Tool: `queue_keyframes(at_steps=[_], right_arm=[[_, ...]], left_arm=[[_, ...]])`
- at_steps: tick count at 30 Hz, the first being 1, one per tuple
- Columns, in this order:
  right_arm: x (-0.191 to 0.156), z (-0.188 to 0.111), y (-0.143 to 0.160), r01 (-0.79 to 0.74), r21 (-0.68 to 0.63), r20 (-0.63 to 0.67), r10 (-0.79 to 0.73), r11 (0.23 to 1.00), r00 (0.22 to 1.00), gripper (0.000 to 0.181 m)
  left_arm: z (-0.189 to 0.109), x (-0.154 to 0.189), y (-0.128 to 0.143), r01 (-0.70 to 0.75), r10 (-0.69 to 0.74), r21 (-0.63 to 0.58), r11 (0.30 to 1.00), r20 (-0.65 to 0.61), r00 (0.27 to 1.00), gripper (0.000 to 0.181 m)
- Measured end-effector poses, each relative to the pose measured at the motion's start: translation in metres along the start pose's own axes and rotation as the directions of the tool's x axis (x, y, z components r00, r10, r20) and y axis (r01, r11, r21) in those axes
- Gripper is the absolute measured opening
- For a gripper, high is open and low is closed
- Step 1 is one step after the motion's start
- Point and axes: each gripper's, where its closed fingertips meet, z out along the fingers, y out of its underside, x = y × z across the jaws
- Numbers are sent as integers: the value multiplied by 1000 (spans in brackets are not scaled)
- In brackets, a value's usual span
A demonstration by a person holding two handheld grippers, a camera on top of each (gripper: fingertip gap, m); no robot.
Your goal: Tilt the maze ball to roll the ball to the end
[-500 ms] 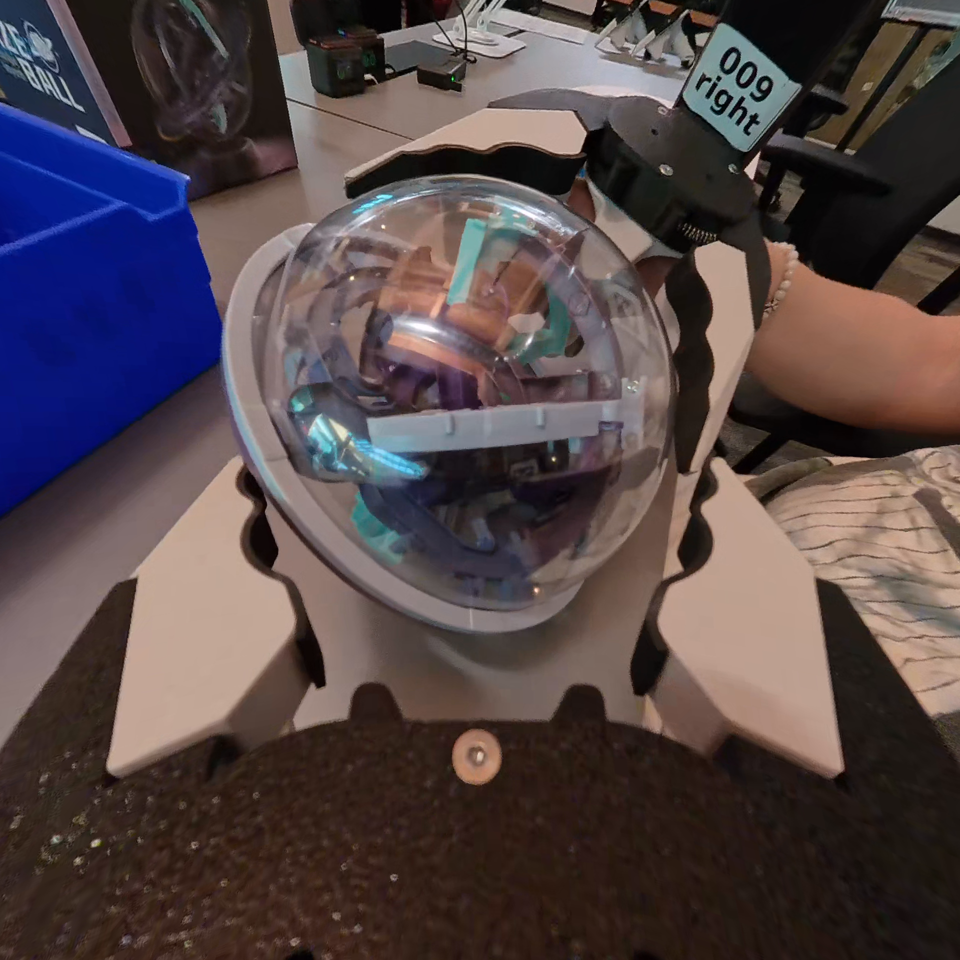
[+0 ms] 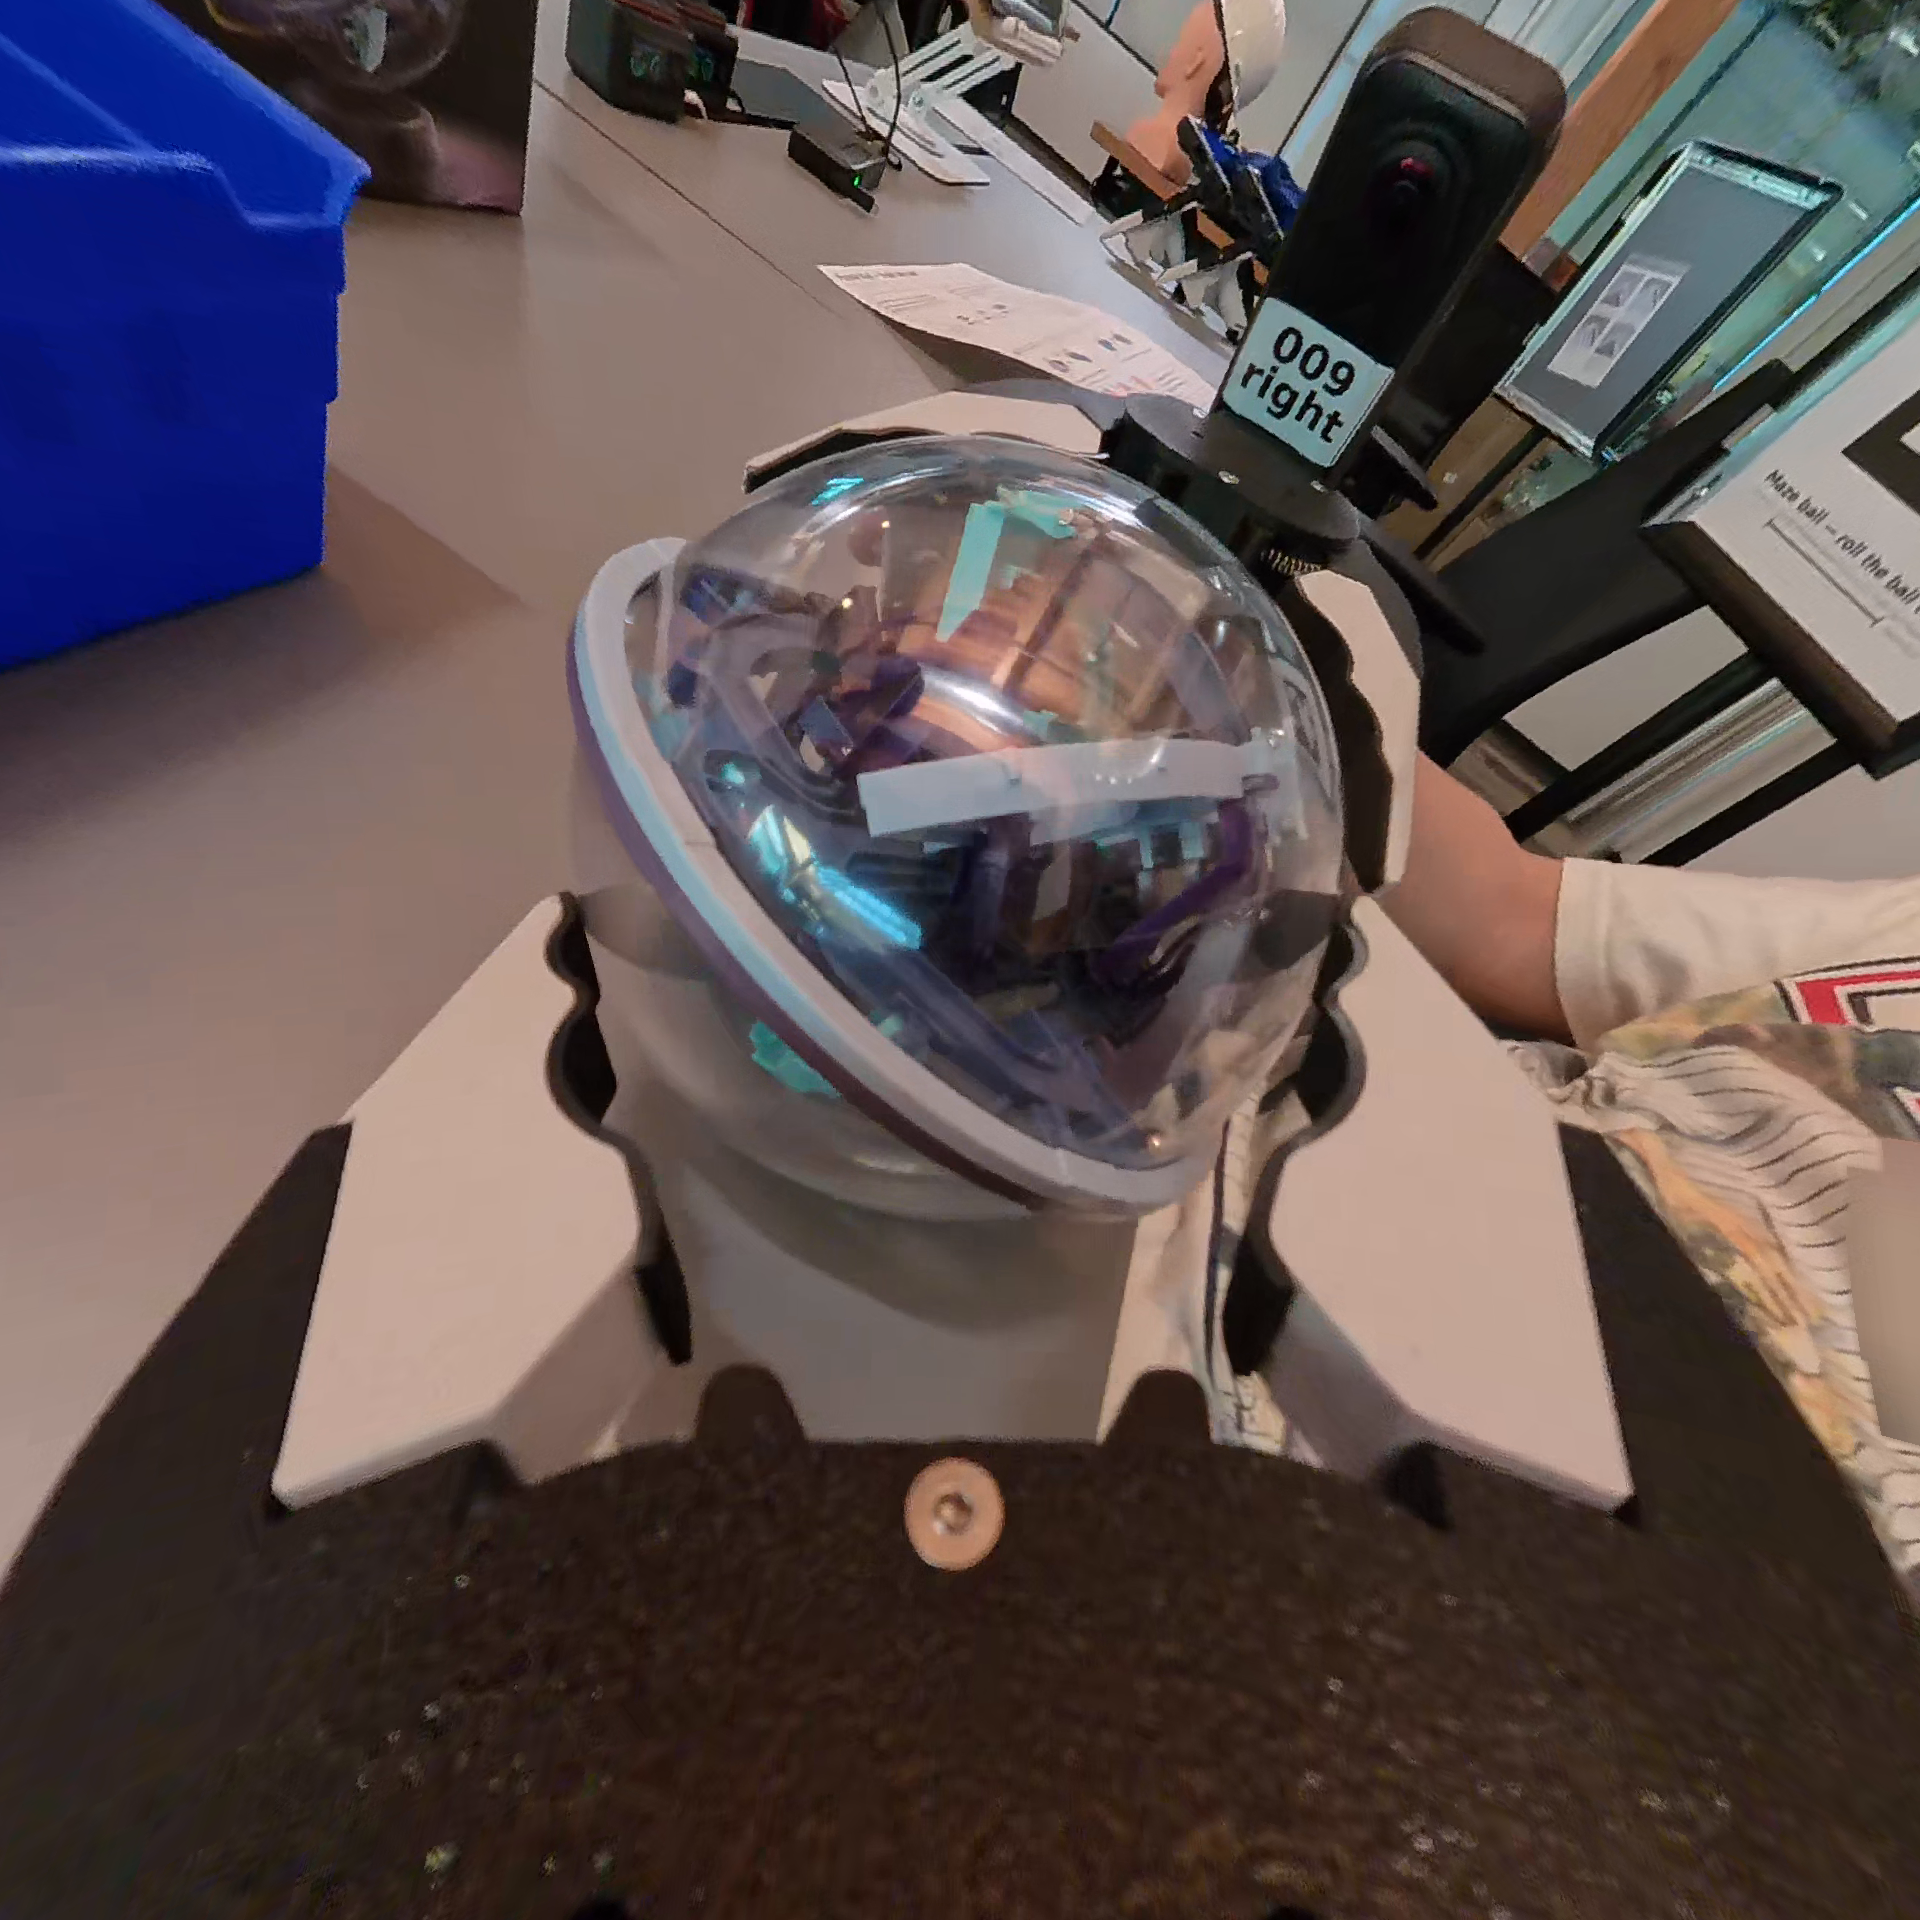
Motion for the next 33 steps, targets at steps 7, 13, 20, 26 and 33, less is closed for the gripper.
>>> queue_keyframes(at_steps=[7,13,20,26,33], right_arm=[[3,0,2,-198,3,26,198,980,980,144],[9,1,2,-336,6,16,336,942,942,144],[8,2,2,-328,10,15,328,945,945,144],[8,3,2,-321,7,10,321,947,947,143],[5,2,2,-301,5,20,301,954,953,143]], left_arm=[[-1,2,0,171,-171,-27,985,2,985,132],[-1,0,0,290,-291,-20,957,-38,956,132],[-1,0,1,282,-282,-21,959,-49,958,133],[-1,0,0,270,-270,-11,963,-68,960,134],[-1,2,2,248,-249,-24,968,-64,966,134]])
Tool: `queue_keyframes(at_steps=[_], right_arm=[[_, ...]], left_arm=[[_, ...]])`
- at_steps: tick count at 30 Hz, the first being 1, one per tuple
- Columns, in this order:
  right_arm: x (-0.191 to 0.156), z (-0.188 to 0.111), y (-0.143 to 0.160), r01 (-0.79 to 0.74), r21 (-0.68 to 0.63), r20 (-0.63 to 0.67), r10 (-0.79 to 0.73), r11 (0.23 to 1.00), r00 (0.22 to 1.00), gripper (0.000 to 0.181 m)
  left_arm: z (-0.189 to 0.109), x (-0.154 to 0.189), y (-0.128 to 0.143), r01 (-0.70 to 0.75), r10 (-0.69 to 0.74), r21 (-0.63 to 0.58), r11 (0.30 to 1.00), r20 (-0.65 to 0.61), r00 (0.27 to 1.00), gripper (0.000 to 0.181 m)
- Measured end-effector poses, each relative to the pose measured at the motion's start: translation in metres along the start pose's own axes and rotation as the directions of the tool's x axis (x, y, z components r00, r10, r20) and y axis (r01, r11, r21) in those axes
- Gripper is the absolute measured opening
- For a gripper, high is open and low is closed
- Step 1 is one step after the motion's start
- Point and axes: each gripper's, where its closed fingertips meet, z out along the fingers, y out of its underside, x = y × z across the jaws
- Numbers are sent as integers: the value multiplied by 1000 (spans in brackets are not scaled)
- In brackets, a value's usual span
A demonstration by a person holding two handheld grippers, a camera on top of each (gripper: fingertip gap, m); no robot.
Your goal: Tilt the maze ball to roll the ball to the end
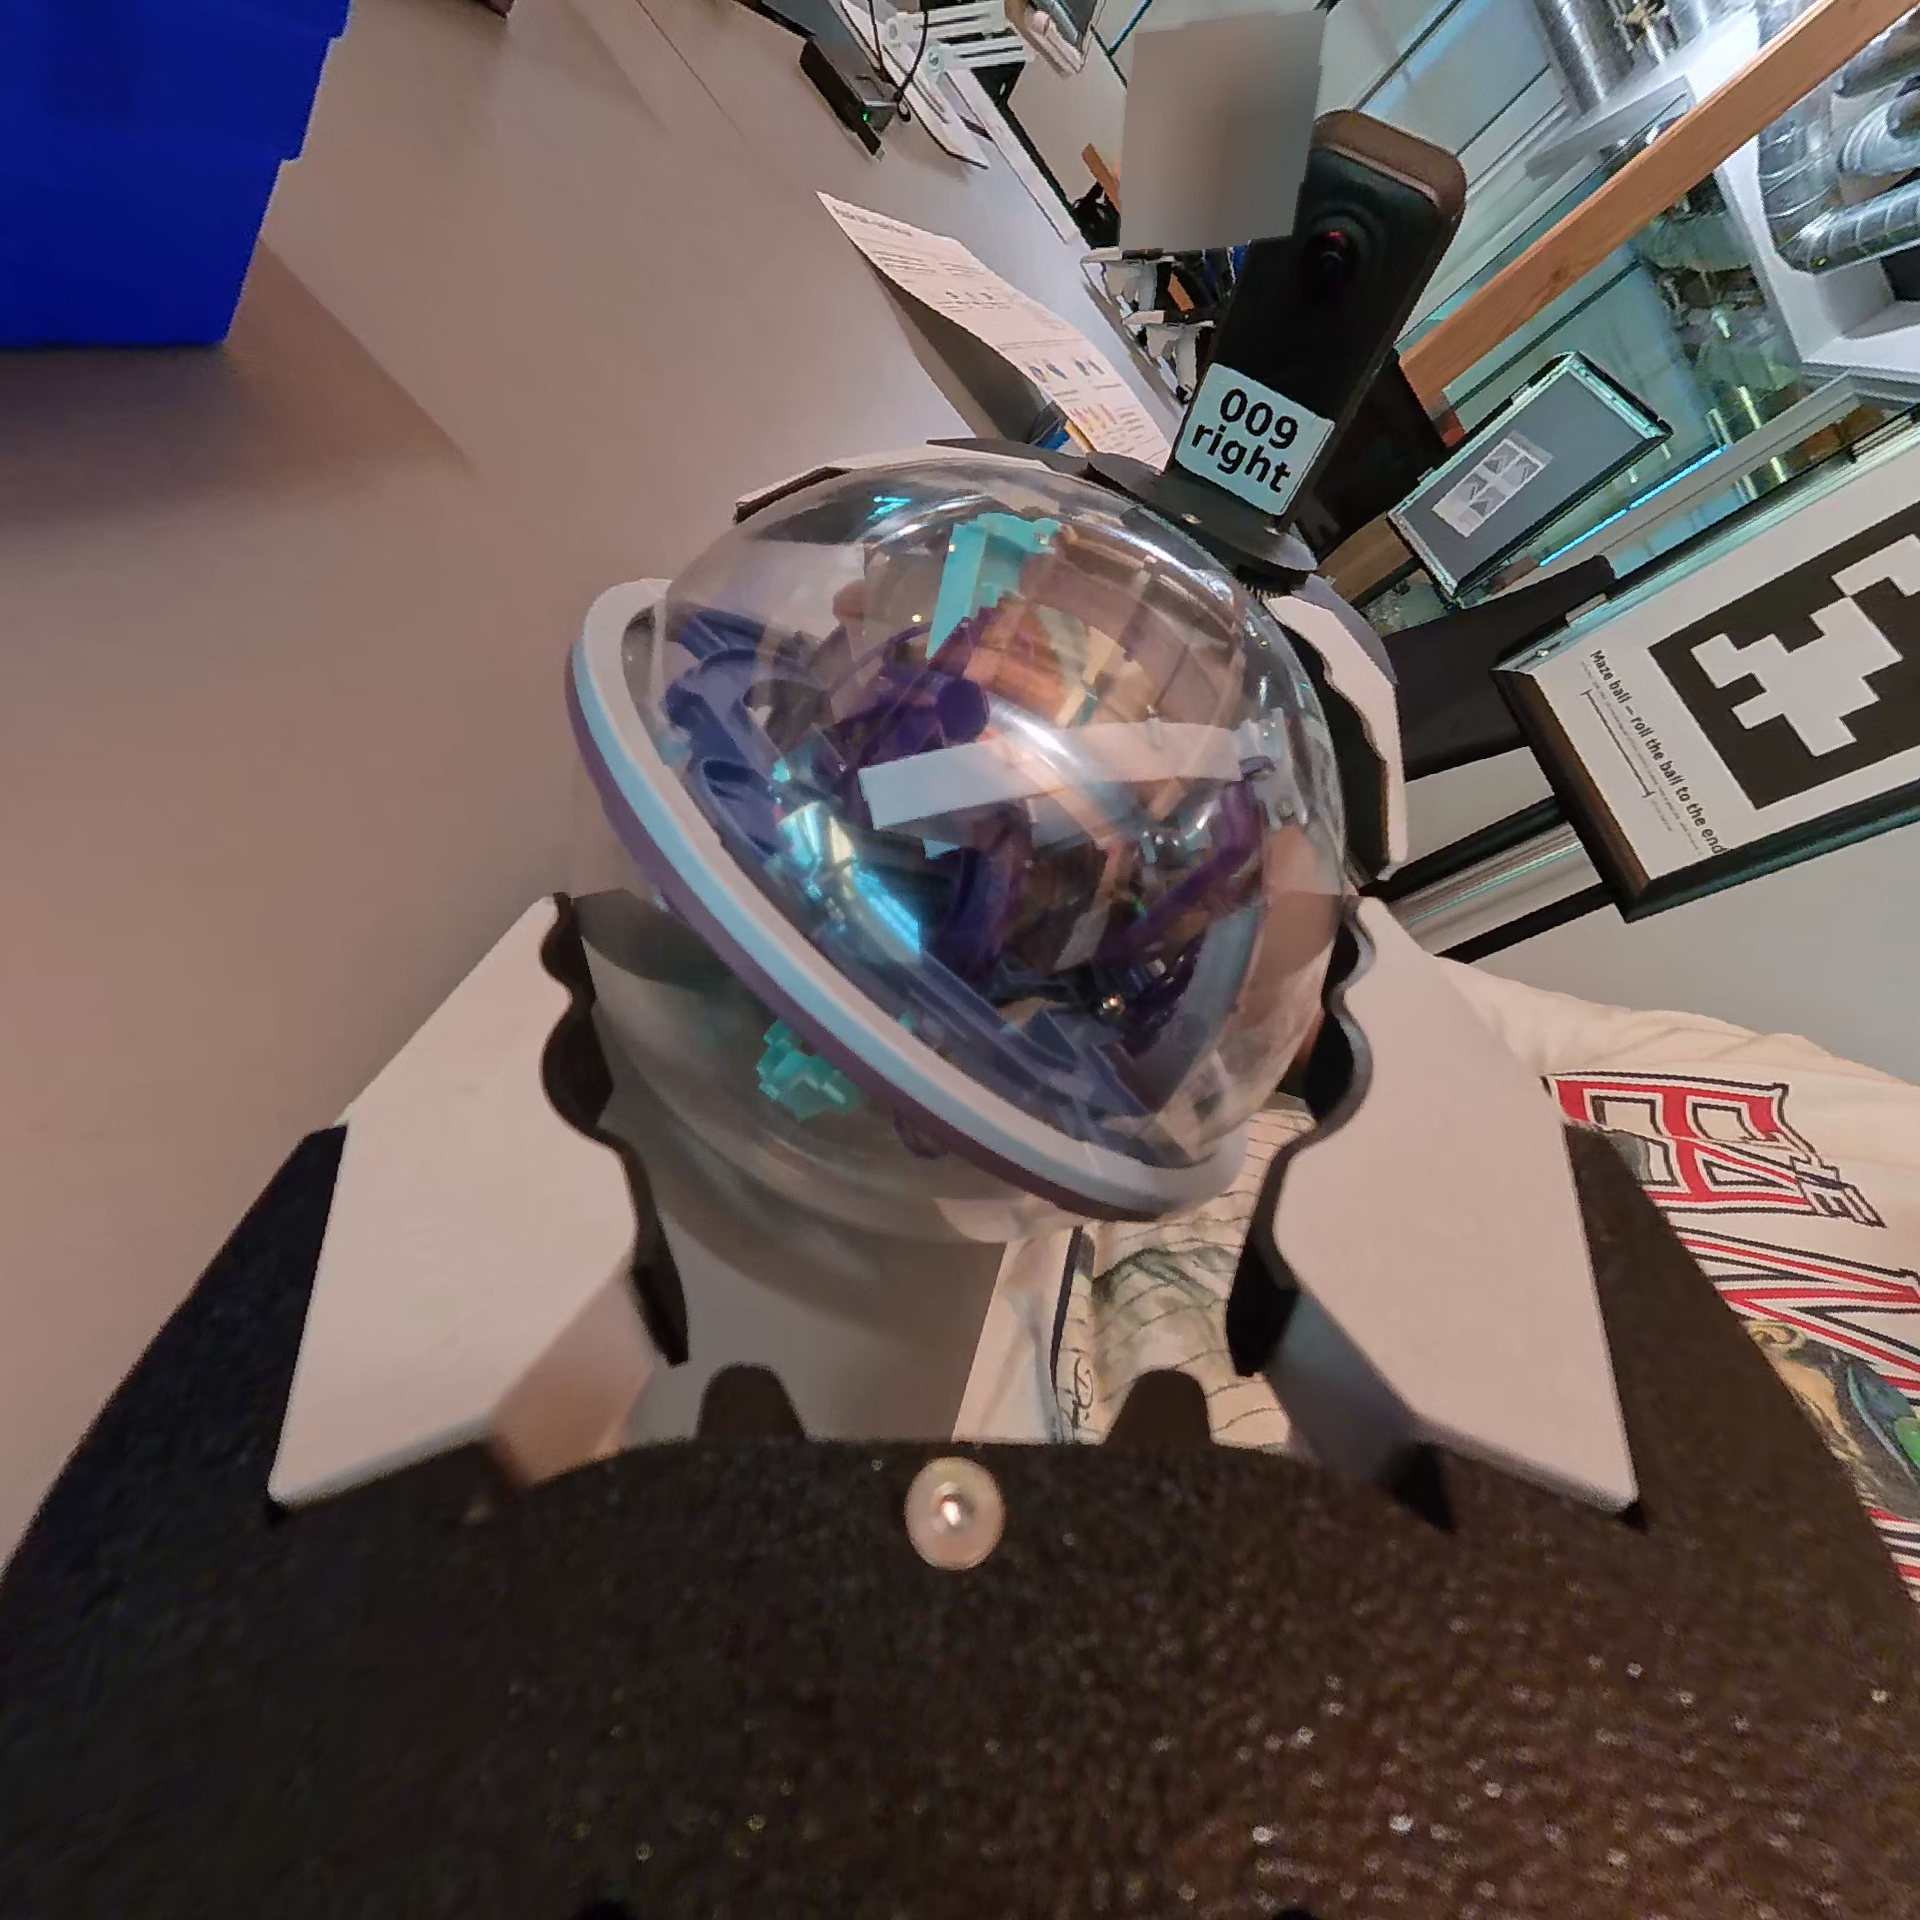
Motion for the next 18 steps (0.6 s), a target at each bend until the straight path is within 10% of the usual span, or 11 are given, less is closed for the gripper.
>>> queue_keyframes(at_steps=[18], right_arm=[[-31,20,10,423,-116,-49,-430,899,901,143]], left_arm=[[-2,3,10,10,-10,-59,998,-9,1000,150]])
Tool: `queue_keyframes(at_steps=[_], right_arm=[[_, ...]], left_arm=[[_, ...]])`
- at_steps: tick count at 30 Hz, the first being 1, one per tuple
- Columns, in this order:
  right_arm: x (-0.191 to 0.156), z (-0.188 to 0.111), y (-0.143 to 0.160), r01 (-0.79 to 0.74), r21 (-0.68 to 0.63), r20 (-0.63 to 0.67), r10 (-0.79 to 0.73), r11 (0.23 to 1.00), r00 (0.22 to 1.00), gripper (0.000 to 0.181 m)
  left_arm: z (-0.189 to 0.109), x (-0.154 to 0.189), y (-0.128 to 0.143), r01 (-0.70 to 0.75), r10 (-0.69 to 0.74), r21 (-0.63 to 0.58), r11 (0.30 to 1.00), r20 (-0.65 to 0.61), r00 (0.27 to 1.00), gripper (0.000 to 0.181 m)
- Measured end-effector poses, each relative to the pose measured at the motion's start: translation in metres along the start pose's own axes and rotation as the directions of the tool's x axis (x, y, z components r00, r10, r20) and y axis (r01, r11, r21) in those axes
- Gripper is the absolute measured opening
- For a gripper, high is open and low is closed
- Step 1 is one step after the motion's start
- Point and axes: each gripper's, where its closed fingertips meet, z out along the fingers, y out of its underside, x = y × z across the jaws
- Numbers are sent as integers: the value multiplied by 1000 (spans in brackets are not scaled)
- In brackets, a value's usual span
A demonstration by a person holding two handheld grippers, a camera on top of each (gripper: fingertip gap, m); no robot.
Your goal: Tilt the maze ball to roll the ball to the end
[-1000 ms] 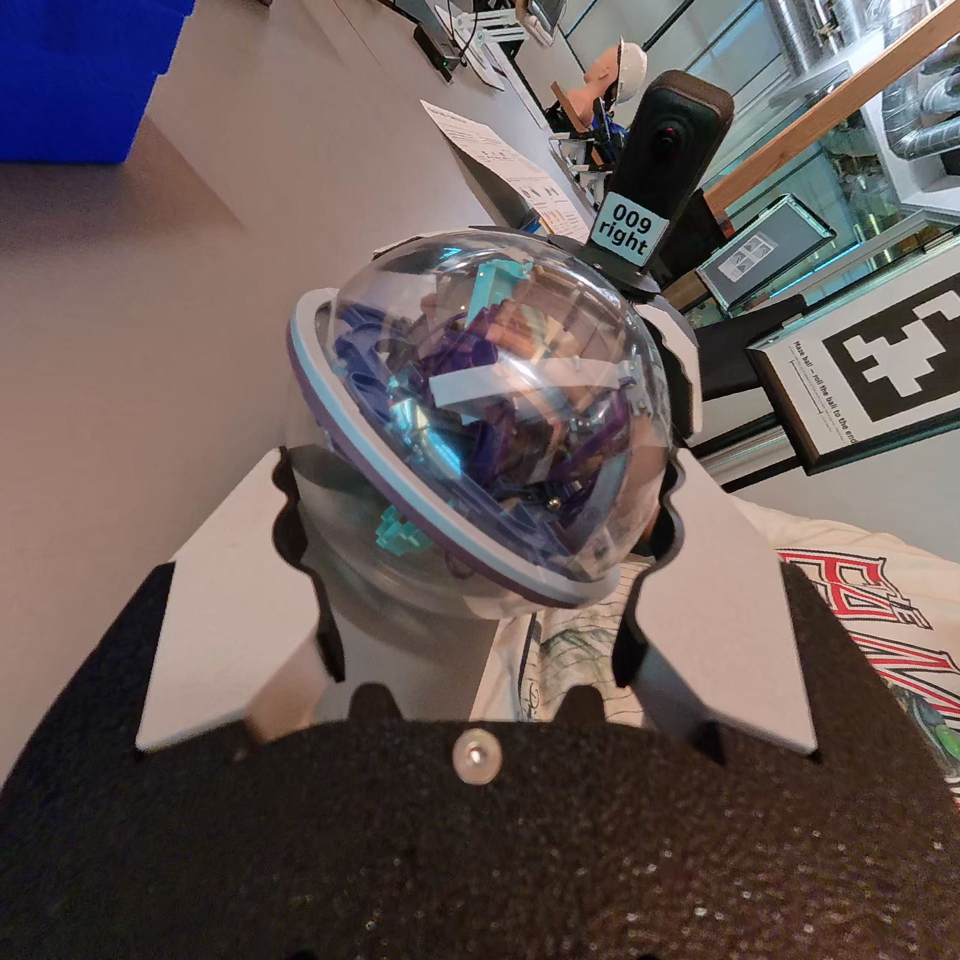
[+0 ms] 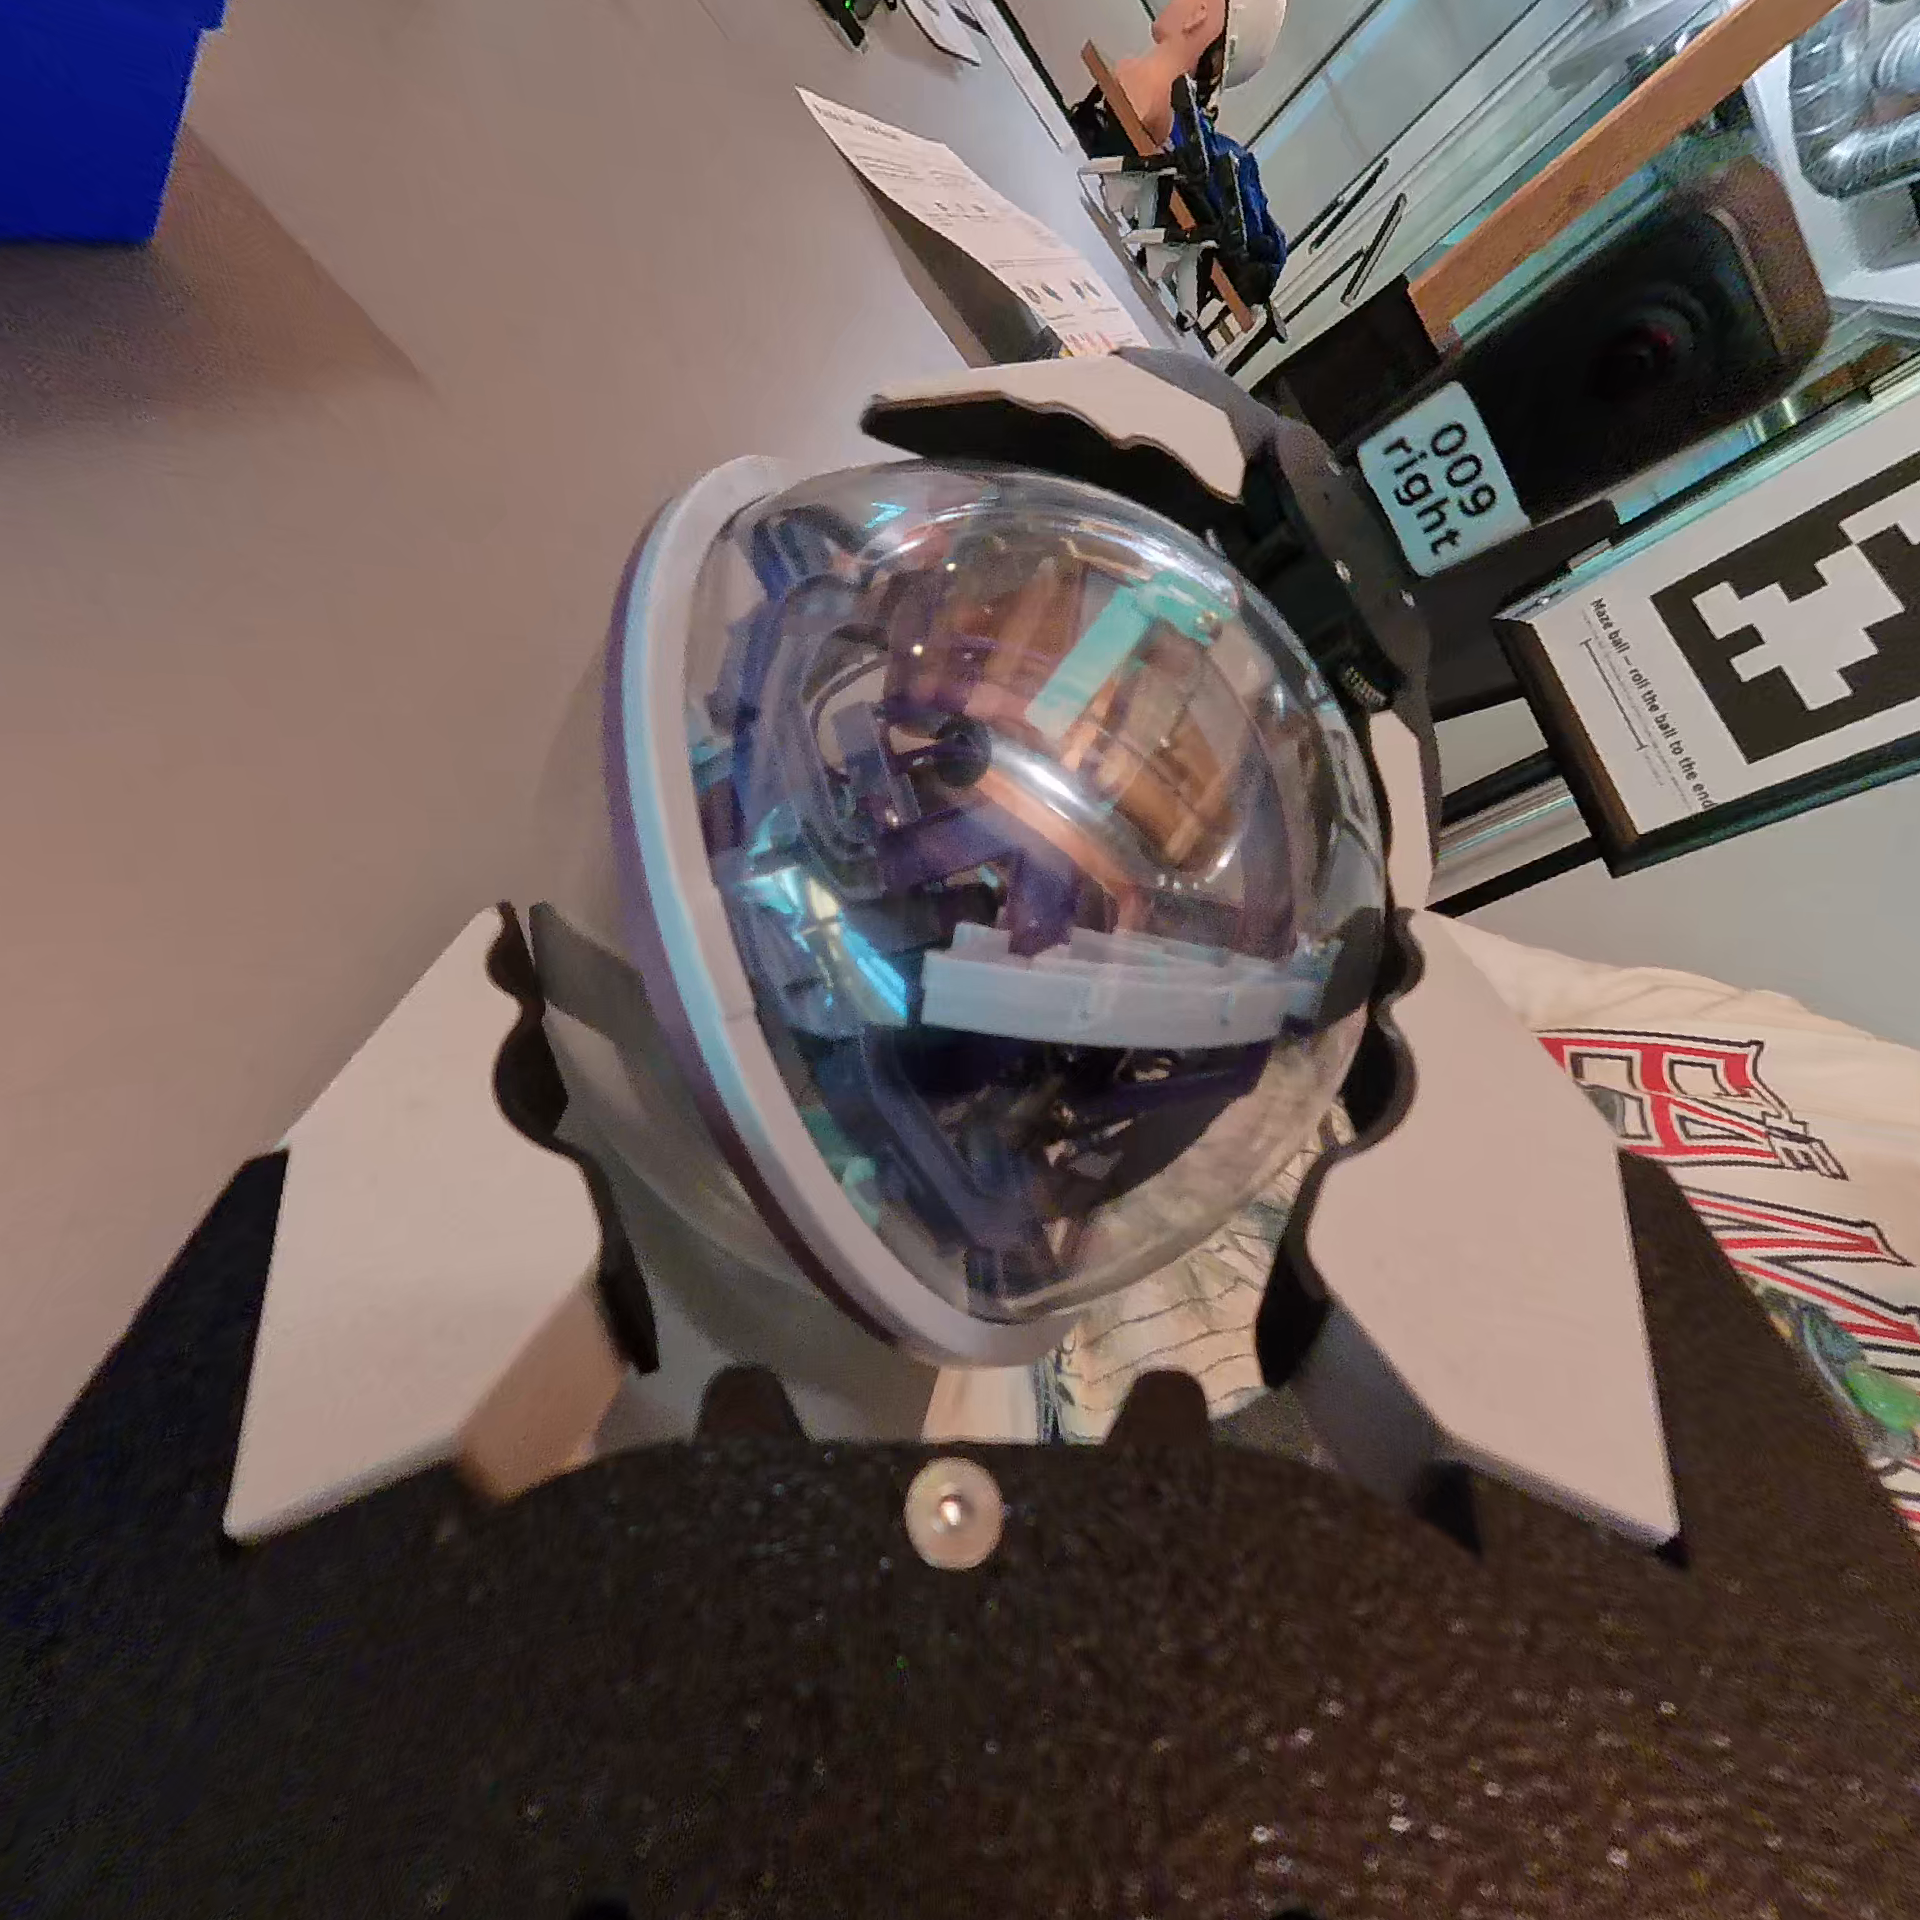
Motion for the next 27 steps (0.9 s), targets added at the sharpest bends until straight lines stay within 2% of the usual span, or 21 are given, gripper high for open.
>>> queue_keyframes(at_steps=[7,12,18,20,23,27], right_arm=[[0,3,2,141,-36,-48,-143,989,989,143],[-7,5,2,276,-11,-40,-276,961,960,144],[-17,11,6,491,-15,-59,-491,871,869,150],[-17,14,13,567,-57,-70,-570,822,819,157],[-21,16,15,659,-83,-82,-664,748,743,157],[-21,18,19,727,-142,-93,-740,672,666,158]], left_arm=[[-1,-6,2,10,-9,-17,1000,34,999,154],[-3,-5,9,-92,96,-59,994,55,994,154],[-6,-7,17,-219,229,-116,969,86,970,154],[-5,-6,12,-186,194,-93,978,87,977,154],[-5,-4,-1,-92,93,-12,996,67,993,153],[-4,-5,-8,-93,91,11,996,107,990,153]])
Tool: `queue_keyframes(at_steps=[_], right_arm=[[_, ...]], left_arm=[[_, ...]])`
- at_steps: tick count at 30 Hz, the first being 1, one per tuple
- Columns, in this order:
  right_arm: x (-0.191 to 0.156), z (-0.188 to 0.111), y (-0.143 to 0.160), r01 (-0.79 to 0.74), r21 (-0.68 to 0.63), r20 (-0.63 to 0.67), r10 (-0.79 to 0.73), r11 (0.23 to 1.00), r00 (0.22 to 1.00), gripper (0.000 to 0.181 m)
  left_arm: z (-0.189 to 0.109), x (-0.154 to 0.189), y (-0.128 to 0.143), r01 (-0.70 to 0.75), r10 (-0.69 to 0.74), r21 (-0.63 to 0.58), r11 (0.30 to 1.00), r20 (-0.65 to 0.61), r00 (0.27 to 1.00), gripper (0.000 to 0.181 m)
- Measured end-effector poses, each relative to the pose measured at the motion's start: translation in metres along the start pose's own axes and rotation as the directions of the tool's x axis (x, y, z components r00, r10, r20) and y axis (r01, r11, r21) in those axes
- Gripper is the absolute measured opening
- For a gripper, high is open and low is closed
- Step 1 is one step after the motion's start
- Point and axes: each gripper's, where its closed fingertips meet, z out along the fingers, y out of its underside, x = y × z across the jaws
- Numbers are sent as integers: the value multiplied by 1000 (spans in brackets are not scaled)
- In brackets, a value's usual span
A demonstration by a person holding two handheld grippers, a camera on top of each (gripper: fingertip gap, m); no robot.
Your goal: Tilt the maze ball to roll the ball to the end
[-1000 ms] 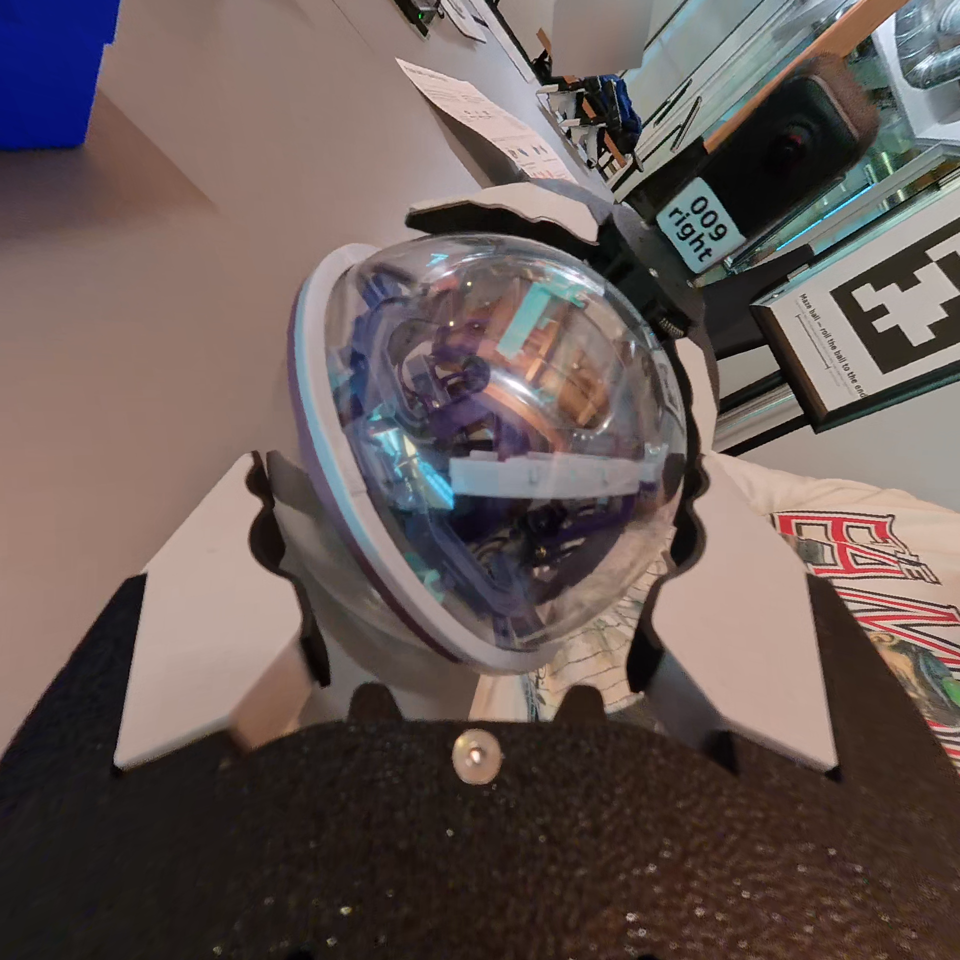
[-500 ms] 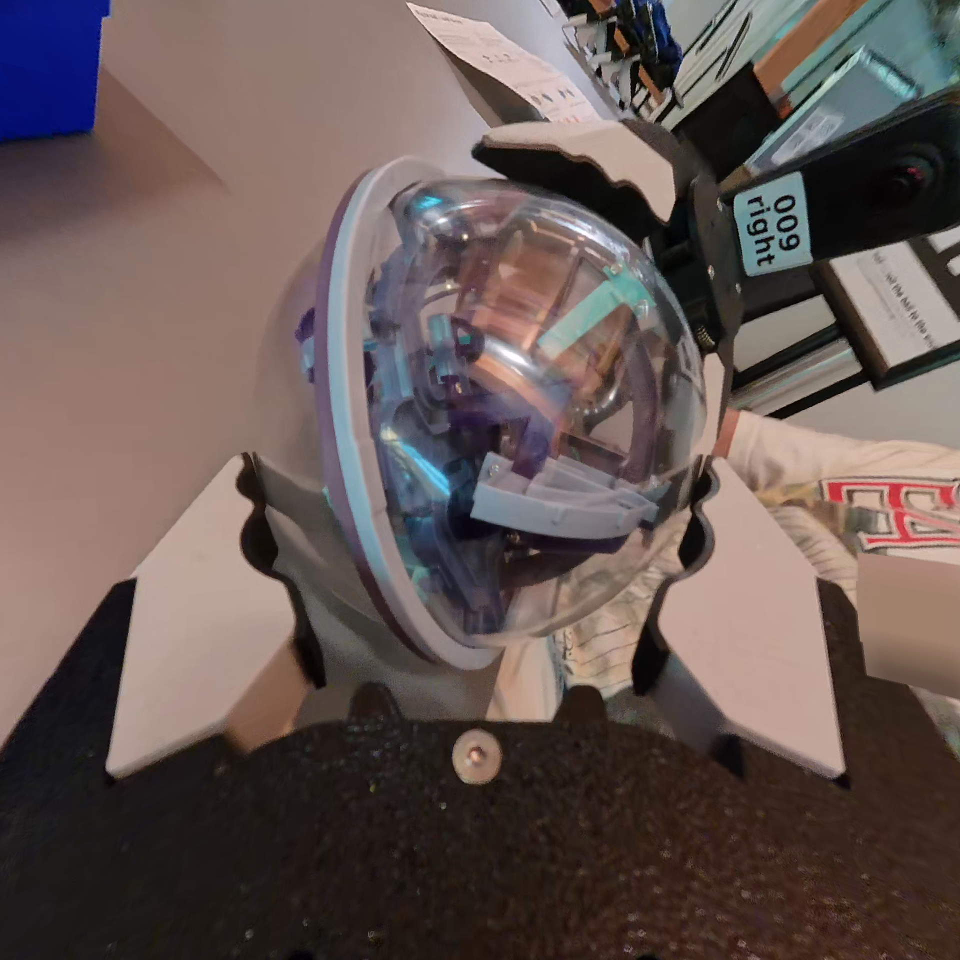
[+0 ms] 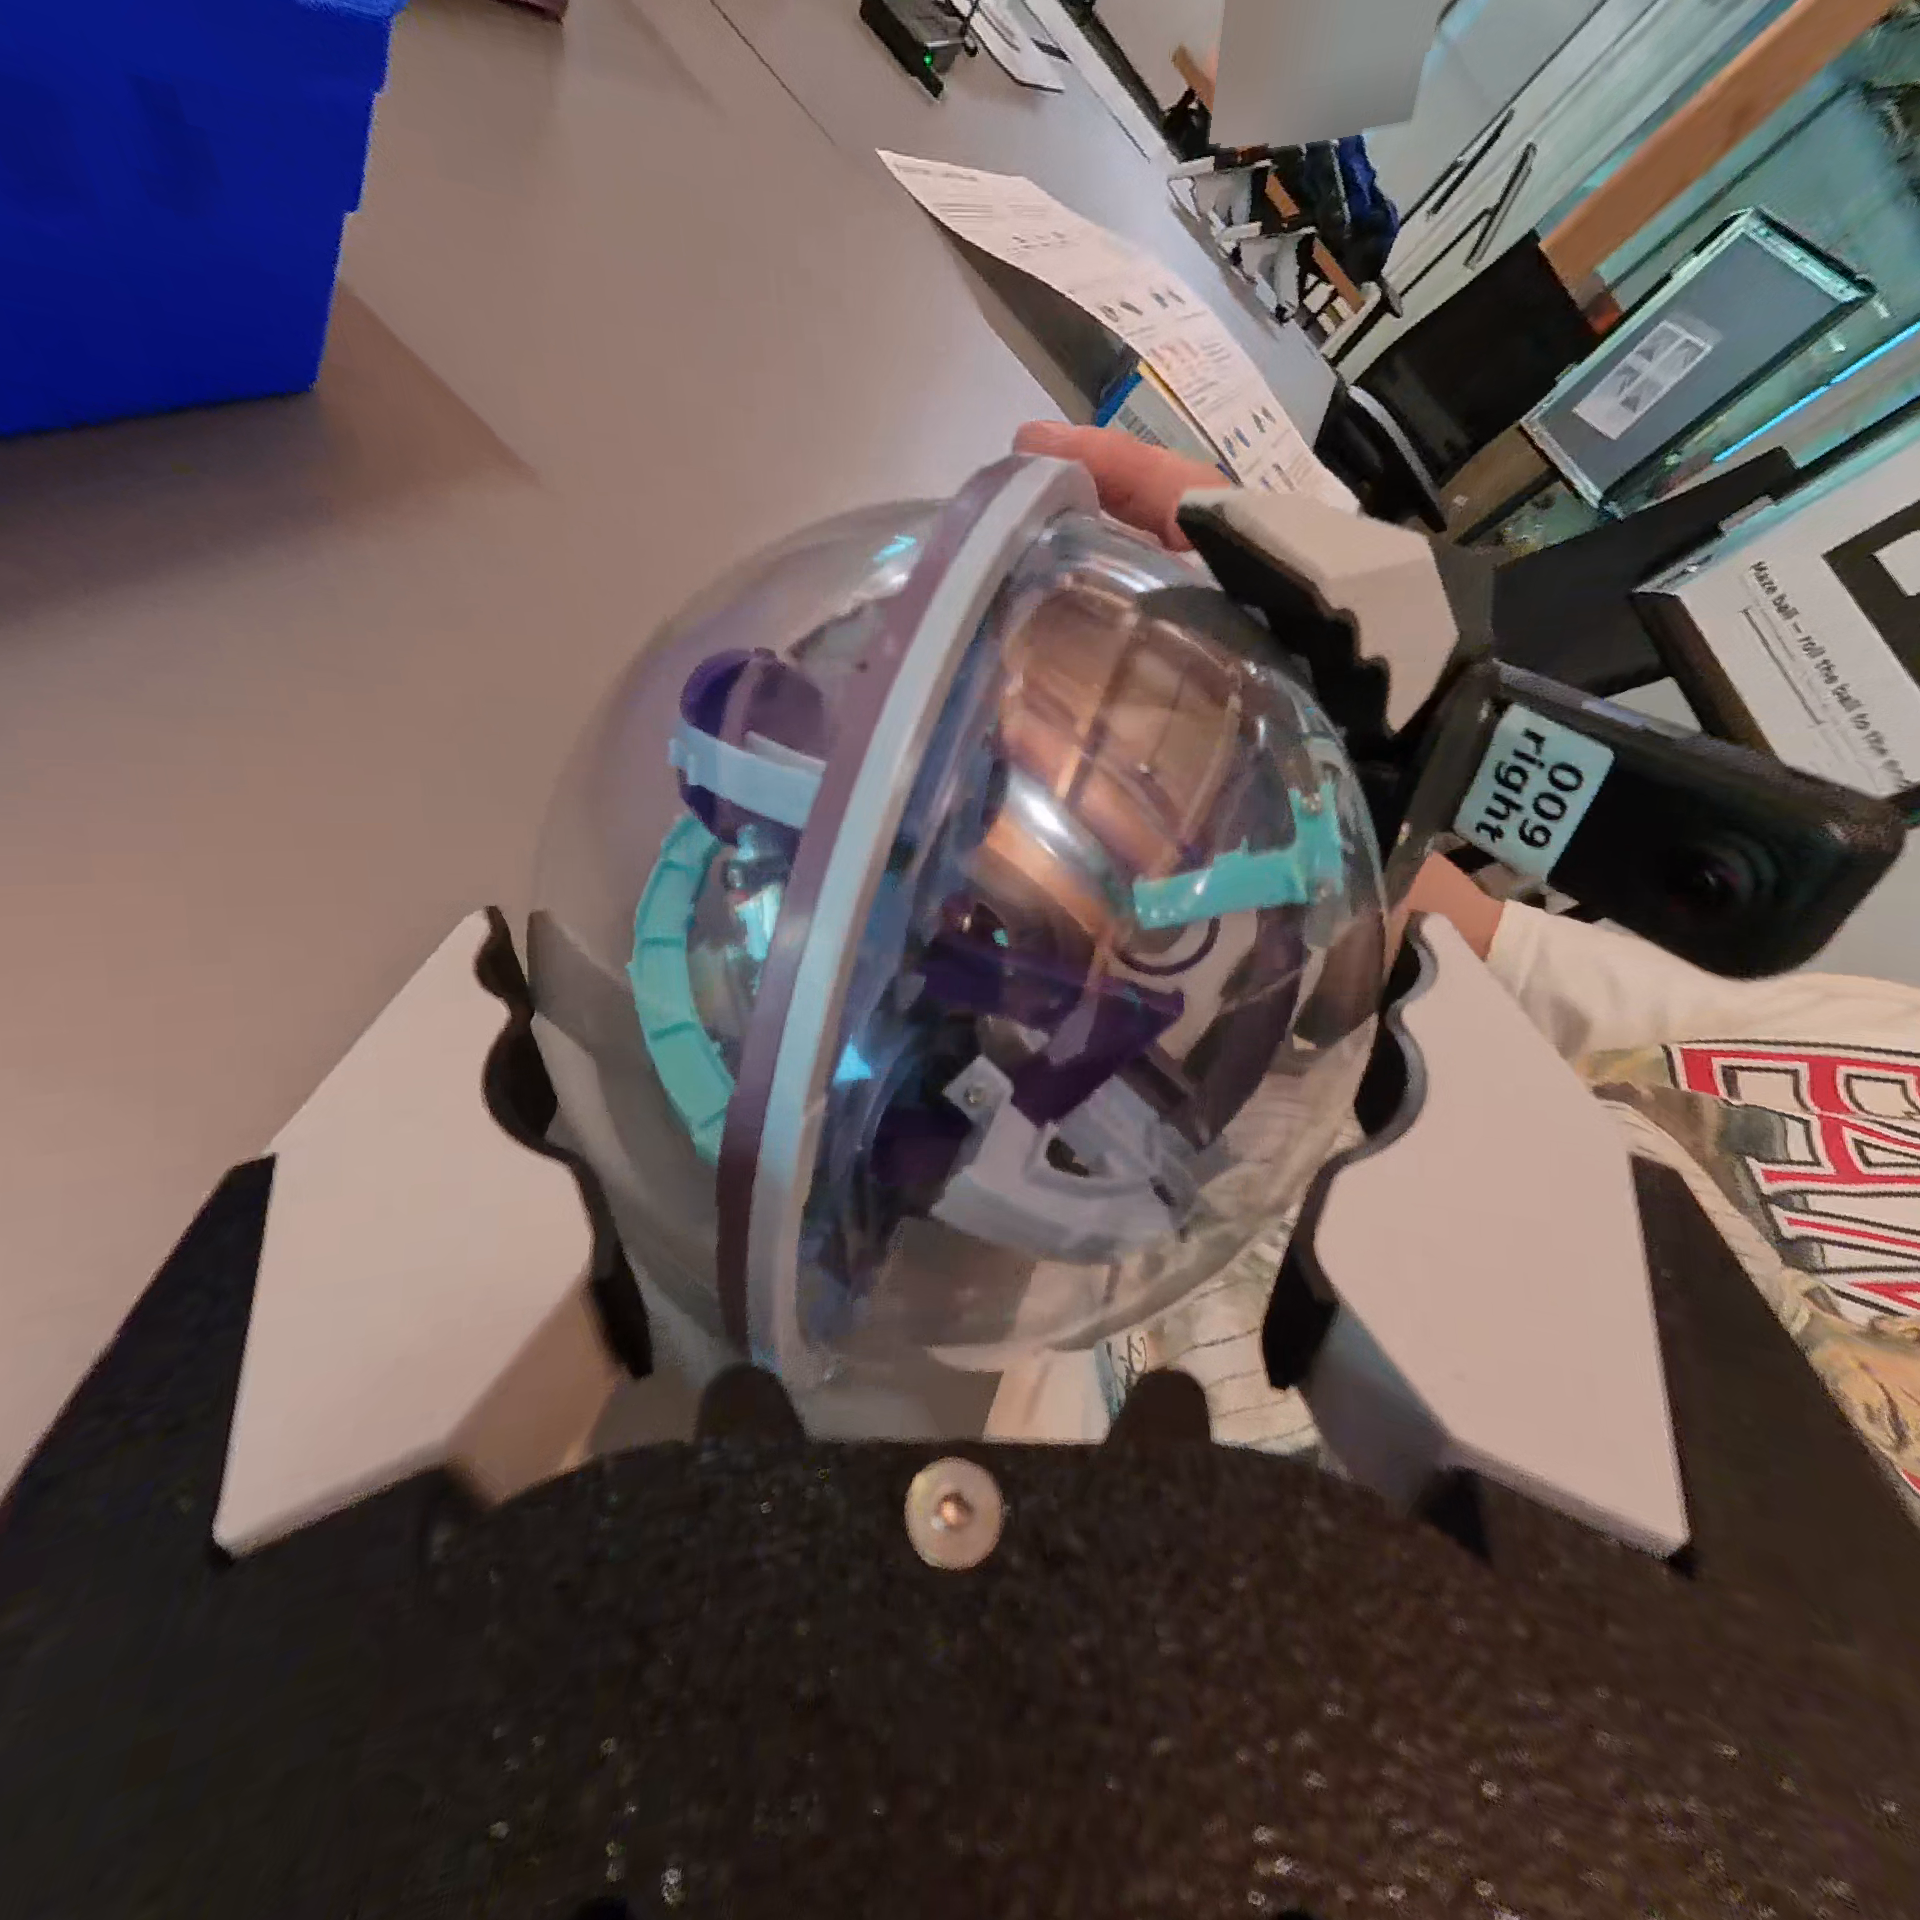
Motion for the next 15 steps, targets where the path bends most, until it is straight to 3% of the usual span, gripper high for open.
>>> queue_keyframes(at_steps=[8,12,15], right_arm=[[-4,-4,-2,18,-8,5,-18,1000,1000,158],[-9,-17,-13,-93,38,128,87,995,988,156],[-4,-33,-20,-189,64,197,173,980,965,141]], left_arm=[[8,4,-8,-82,80,5,997,117,990,156],[9,7,-7,-120,121,-11,993,116,986,156],[12,11,-6,-167,168,-23,986,112,979,156]])
